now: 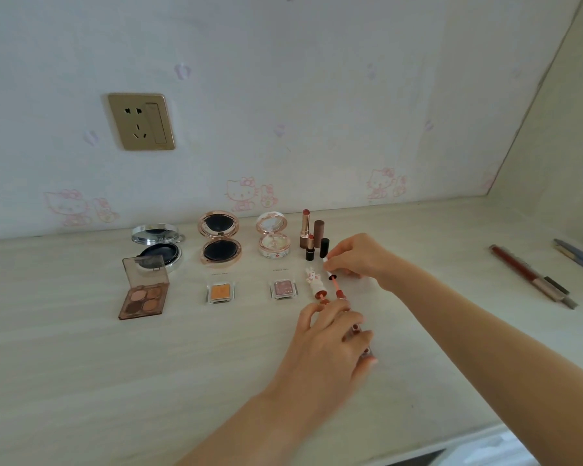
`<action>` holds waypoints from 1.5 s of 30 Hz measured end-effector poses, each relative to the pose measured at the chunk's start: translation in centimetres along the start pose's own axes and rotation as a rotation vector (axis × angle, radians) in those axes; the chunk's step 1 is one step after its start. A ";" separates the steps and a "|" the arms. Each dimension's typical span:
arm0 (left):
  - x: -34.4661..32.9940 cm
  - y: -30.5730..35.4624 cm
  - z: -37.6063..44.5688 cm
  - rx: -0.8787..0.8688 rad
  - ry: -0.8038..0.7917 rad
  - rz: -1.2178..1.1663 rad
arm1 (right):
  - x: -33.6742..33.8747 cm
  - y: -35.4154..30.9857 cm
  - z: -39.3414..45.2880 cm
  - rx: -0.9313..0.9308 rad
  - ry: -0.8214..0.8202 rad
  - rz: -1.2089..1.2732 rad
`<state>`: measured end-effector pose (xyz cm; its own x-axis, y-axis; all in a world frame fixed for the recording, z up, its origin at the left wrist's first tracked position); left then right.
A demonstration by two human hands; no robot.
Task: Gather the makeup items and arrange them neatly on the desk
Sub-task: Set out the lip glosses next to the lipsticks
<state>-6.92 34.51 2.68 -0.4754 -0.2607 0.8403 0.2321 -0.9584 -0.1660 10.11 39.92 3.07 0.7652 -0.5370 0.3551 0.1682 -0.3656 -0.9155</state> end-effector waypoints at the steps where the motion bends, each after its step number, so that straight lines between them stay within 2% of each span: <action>1: -0.1 0.0 0.0 -0.005 0.004 -0.013 | 0.0 0.0 0.1 0.003 0.002 -0.009; 14: -0.5 0.2 0.2 -0.025 -0.005 -0.091 | -0.5 -0.5 -0.6 0.086 -0.008 -0.152; 23: 0.0 0.3 0.2 -0.027 0.011 -0.157 | 2.4 -0.3 -3.4 0.136 -0.021 -0.212; 28: 0.2 -0.7 0.9 0.021 -0.049 -0.256 | 5.8 1.1 -6.3 0.240 0.076 -0.430; 32: -0.1 -0.3 2.7 -0.023 -0.077 -0.248 | 9.1 3.0 -9.2 0.297 0.130 -0.591; 45: -6.6 8.5 17.3 -0.198 -0.272 -0.229 | 22.8 10.3 -13.5 0.213 0.395 -0.695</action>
<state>12.81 30.12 4.67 -0.2483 -0.0228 0.9684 -0.0341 -0.9989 -0.0322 20.87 13.66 4.25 0.1753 -0.4838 0.8574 0.6670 -0.5822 -0.4649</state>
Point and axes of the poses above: each hand's wrist, its own z-axis towards the middle knuckle, its own x-axis out of the back of the hand, y = z × x, the point moved 7 cm from there along z, towards the middle knuckle, and after that the axes turned 14 degrees about z, right-handed, at the moved point
